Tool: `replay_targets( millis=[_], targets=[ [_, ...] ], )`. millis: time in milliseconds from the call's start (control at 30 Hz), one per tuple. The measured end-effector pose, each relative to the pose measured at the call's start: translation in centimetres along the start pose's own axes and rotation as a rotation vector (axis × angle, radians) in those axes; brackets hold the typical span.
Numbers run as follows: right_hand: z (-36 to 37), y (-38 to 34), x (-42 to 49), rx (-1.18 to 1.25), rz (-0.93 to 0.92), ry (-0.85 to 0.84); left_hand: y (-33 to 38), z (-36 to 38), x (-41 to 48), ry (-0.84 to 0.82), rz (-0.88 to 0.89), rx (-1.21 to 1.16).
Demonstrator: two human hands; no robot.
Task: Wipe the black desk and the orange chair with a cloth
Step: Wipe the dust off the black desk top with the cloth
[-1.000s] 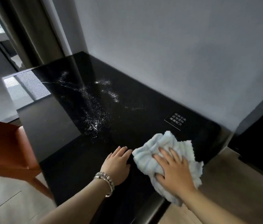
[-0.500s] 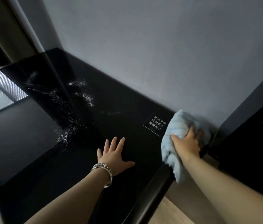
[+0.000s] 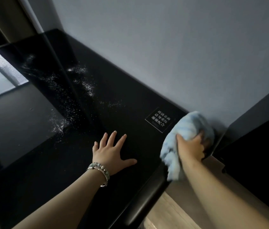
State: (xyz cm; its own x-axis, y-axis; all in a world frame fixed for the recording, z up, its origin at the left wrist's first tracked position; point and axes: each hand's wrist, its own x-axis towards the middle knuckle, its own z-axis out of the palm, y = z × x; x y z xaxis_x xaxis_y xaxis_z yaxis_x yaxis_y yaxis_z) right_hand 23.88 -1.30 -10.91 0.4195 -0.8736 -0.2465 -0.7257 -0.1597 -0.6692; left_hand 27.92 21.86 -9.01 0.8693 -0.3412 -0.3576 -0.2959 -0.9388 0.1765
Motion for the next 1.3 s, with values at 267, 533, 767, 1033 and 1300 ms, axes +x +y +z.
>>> replay_targets(
  millis=[267,533,767,1033,1300],
  targets=[
    [0.7,4.2,-11.4,0.085,-0.064,-0.011,-2.2,1.2,-2.4,0.071,0.152,-0.066],
    [1.1,4.9,-15.2,0.185,0.004,0.022,-8.0,2.2,-8.7,0.050,0.354,-0.051],
    [4.1,8.4,-31.8,0.050,-0.070,0.054,-13.2,3.3,-13.8,-0.022,0.381,0.054],
    [3.0,7.5,-30.4,-0.130,-0.042,-0.073,-14.7,3.9,-16.5,-0.051,0.390,0.058],
    [1.4,9.6,-33.4,-0.723,-0.677,-0.177,-14.8,3.9,-17.1,-0.015,0.383,-0.009]
  ],
)
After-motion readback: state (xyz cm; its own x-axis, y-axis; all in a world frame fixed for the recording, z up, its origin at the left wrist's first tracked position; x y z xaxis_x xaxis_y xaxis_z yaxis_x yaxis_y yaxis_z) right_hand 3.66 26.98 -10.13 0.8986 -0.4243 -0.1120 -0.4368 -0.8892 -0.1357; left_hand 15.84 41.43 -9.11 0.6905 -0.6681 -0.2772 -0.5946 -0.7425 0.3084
